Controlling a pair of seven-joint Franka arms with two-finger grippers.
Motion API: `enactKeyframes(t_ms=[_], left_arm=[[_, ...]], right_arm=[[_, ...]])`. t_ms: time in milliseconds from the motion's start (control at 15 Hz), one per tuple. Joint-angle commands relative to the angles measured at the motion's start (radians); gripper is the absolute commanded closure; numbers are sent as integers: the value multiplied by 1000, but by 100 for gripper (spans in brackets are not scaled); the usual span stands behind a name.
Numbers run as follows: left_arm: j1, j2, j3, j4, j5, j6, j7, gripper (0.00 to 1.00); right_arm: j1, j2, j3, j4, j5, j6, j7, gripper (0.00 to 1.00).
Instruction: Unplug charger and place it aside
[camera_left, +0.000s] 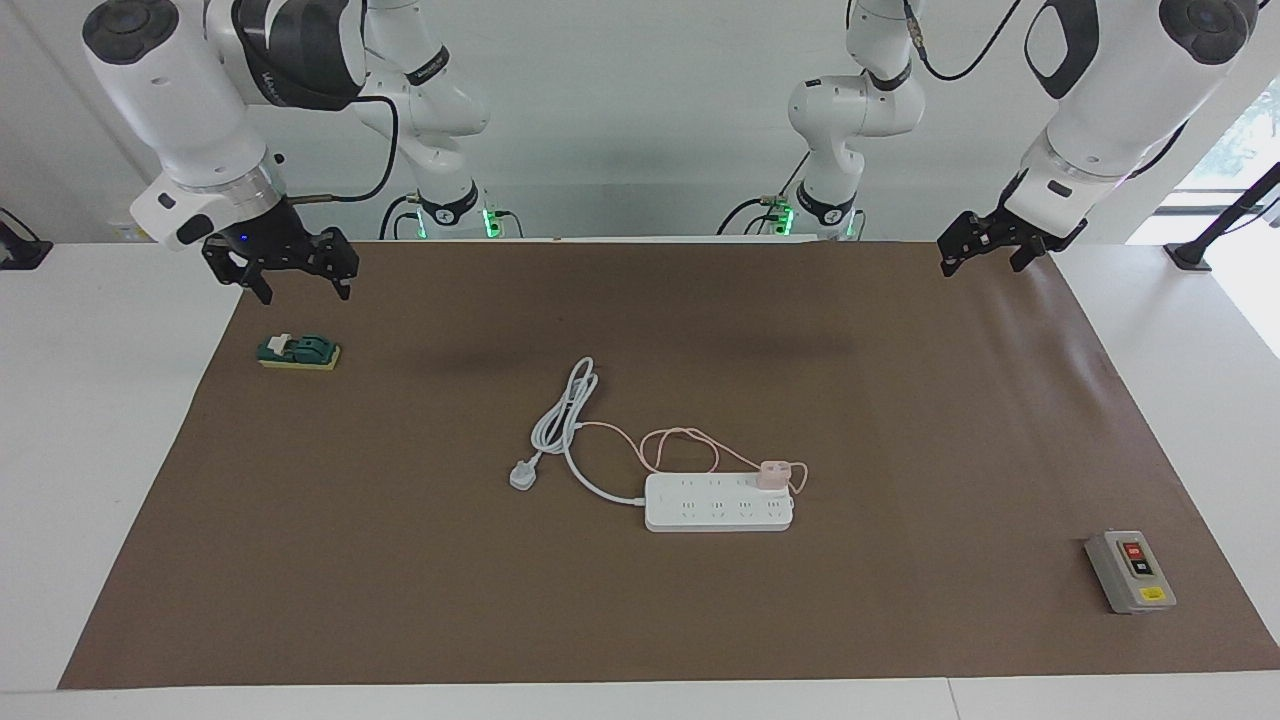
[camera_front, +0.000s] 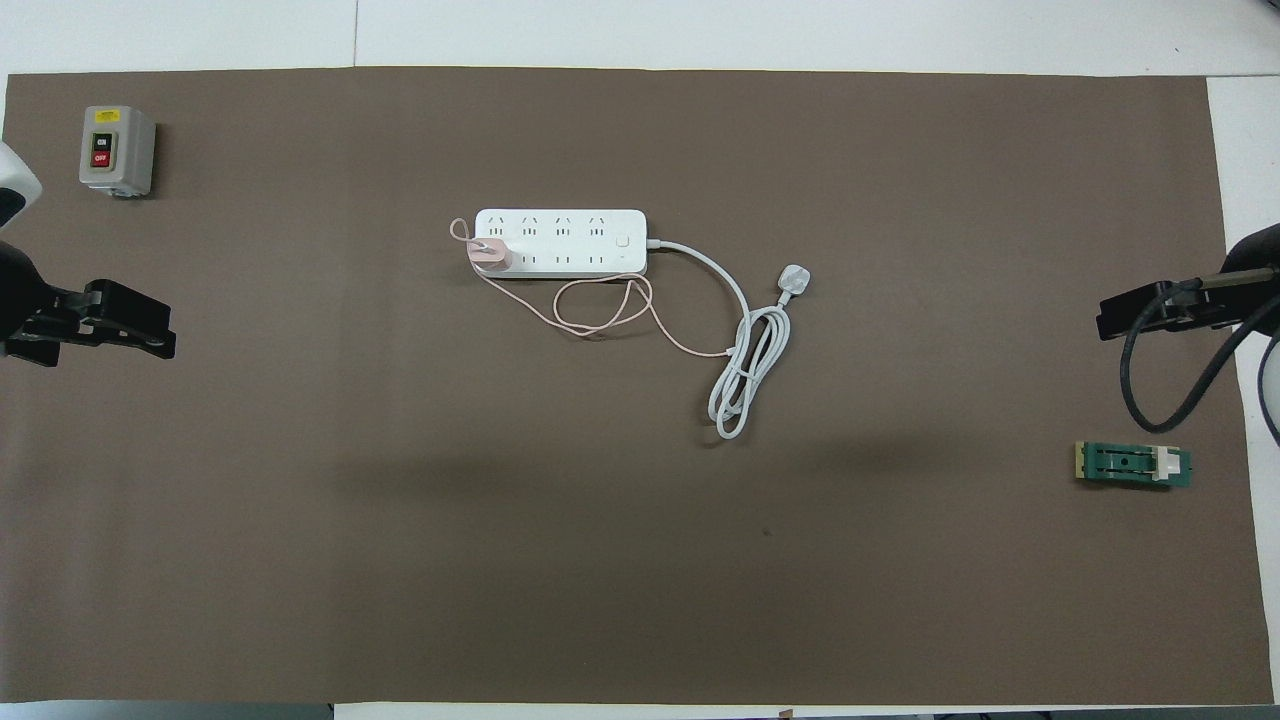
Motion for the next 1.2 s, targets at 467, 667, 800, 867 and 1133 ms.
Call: enactKeyframes(t_ms=[467,667,800,867,1133], left_arm=[[-4,35,-38,-44,-60,109,-564,0],[-36,113,-76,-44,-62,260,-984,0],[-76,153,-78,-41,-62,327,-1168,0],[-87,176,-78,-34,-62,339,-1226,0],[-129,301,-79,40,-56,417,-1502,0]], right_arm=[[-45,-7,0,-6,-12,-45,-16,0],[-53,-4,2,-6,-12,15,-8,0],[-47,-6,2,-9,-11,35,-6,0],[-44,-6,3,-10,-11,38,-3,0],[-41,-12,3,-32,-9,43,281,0]])
